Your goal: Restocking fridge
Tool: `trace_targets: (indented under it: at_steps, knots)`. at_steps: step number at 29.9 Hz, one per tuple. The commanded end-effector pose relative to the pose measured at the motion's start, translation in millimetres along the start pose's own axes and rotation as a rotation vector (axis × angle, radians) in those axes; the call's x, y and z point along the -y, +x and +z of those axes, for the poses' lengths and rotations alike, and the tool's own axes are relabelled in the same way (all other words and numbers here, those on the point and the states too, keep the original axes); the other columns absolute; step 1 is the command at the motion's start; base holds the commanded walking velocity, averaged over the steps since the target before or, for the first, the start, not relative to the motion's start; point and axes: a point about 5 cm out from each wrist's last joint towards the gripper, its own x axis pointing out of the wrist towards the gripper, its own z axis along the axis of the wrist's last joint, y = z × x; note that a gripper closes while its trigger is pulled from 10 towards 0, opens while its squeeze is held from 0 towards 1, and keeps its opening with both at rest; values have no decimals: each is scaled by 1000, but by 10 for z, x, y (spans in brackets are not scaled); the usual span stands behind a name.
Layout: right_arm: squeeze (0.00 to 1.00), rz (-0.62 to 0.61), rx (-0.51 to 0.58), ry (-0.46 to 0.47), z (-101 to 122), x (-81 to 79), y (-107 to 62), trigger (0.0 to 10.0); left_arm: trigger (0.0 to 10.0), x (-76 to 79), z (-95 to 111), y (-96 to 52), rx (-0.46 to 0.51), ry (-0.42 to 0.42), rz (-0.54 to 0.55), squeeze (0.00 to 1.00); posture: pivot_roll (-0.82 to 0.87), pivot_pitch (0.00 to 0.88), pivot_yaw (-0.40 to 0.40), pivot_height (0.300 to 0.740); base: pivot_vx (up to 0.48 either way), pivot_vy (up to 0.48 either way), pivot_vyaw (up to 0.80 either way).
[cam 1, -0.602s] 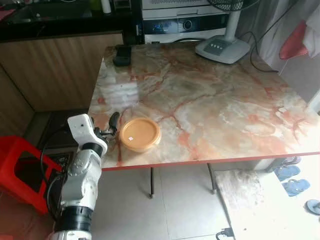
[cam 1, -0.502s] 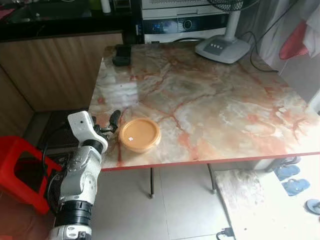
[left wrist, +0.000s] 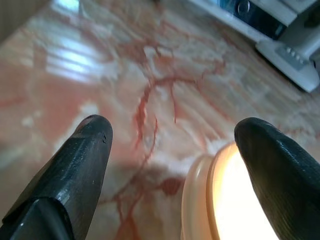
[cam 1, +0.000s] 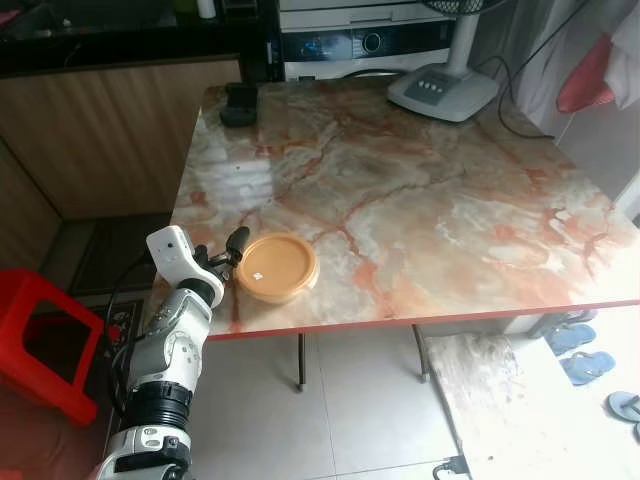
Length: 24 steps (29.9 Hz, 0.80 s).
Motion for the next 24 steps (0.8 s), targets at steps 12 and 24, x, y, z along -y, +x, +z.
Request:
trace_targets:
  at_steps: [12, 24]
  knots:
    - [0, 4, -2, -18, -2, -1, 0, 10000, 10000, 214, -124, 83, -101, -3, -122, 0, 32, 80, 11, 740, 0, 0, 0]
    - [0, 6, -1, -26, 4, -4, 1, 10000, 10000, 271, -206, 90, -149, -42, -166, 0, 33, 80, 10, 740, 0, 0, 0]
